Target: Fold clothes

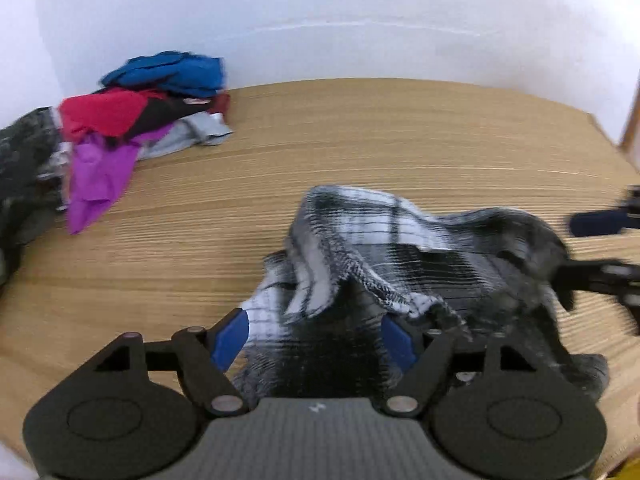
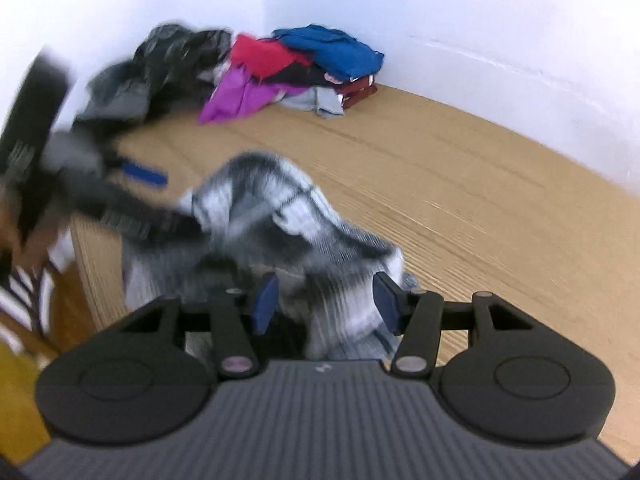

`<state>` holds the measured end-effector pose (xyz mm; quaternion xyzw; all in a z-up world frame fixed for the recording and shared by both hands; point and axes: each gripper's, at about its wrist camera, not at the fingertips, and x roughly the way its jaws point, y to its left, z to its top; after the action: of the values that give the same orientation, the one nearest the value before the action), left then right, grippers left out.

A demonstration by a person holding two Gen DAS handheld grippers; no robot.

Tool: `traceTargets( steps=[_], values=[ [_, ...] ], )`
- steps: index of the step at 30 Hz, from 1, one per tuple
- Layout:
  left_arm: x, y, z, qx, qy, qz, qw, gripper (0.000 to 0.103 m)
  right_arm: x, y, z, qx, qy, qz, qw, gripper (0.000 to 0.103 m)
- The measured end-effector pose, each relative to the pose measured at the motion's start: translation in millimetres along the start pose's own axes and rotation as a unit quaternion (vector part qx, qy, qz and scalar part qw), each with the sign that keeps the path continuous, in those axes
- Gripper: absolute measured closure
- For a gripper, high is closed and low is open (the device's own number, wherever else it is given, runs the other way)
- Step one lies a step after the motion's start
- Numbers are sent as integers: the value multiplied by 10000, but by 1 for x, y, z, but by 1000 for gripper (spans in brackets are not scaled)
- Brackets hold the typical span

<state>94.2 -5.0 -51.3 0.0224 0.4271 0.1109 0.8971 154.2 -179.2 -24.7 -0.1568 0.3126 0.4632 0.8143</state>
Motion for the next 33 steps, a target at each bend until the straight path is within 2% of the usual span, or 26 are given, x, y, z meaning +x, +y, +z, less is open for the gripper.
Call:
traceTargets(
  steps=[3,5,7,10,12,20,25,29,31,33],
  values=[
    [21,-7,0,320,160,-255,9990,25,51,-2,5,59,389,-420,9983,46],
    [28,-9,0,407,138,-286,9987,25,89,2,7,327,743,-650,9946,42],
    [31,-8,0,407,112,-344,9985,24,96,4,5,296,726,-917,9927,40],
    [29,5,1,244,197,-622,9976,20,81,9,4,106,637,-1124,9916,39],
    [25,13,4,207,237,-737,9968,19,60,9,5,239,591,-1241,9902,39],
    [5,22,6,406,160,-889,9951,17,0,45,2,575,120,-1675,9841,39],
    [-10,26,4,529,54,-968,9939,16,-6,59,-3,793,179,-1344,9876,39],
    [-17,33,0,427,-55,-864,9953,15,-11,62,-3,1159,31,-501,9920,39],
    [-18,42,-1,234,-68,-798,9965,15,-12,67,2,1062,-97,-202,9941,39],
    [-15,53,-2,37,25,-815,9967,15,-6,78,12,651,-120,-18,9978,39]
  ],
)
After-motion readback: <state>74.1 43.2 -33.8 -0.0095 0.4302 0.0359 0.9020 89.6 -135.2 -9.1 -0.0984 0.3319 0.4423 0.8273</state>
